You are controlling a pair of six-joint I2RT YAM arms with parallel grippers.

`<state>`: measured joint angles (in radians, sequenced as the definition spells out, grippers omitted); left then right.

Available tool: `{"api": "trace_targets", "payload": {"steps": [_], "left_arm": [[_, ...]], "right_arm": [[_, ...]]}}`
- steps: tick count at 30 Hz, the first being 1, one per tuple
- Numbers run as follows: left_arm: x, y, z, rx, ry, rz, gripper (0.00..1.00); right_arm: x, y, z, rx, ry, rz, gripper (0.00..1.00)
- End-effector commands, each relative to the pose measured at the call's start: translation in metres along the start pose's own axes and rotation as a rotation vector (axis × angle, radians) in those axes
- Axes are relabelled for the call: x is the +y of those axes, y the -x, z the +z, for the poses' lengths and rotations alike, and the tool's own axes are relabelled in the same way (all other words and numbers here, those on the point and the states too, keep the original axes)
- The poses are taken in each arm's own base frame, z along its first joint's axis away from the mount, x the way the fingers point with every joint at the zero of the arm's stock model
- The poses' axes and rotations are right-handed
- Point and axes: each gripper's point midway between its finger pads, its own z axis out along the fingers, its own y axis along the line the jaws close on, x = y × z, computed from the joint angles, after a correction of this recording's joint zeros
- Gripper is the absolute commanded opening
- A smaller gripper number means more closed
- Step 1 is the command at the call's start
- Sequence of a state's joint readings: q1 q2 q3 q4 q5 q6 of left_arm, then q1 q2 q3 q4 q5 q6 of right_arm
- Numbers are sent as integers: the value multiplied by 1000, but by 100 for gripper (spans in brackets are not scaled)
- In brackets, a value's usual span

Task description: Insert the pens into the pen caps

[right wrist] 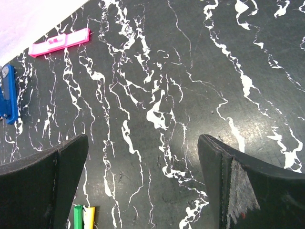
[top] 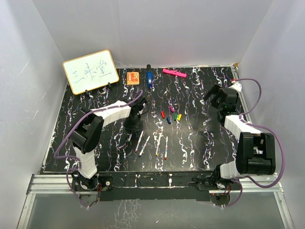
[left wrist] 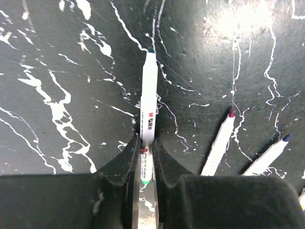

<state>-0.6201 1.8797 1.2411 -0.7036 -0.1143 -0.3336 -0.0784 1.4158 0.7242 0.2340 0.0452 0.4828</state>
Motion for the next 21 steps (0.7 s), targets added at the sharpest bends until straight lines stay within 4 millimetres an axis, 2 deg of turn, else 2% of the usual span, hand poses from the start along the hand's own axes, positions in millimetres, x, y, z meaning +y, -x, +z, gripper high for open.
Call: {"api": "trace_targets", "payload": {"steps": [1,7,10,15,18,20,21], "left_arm": [[11,19,-26,-124,34,-12,0],[13,27,-56,-196,12,-24,0],[12,32,-68,-240,-6,-33,0],[8,45,-92,-395,-76,-57,0],[5,52,-107,-488,-119,-69,0],[5,54,-114,-541,-139,-74,0],[5,55,-118,-566,-149,-76,0]], "right_arm": [[30,25,-4,-58,56,-55,97],[64,9,-9,-36,69,-151,95],[83,0,-13,-13,98,-182,89],[114,-26,-20,43,165,-232,60],[126,-42,-23,77,187,-266,48],[132,-54,-25,101,193,-292,46],[135,-59,-27,111,191,-308,39]]}}
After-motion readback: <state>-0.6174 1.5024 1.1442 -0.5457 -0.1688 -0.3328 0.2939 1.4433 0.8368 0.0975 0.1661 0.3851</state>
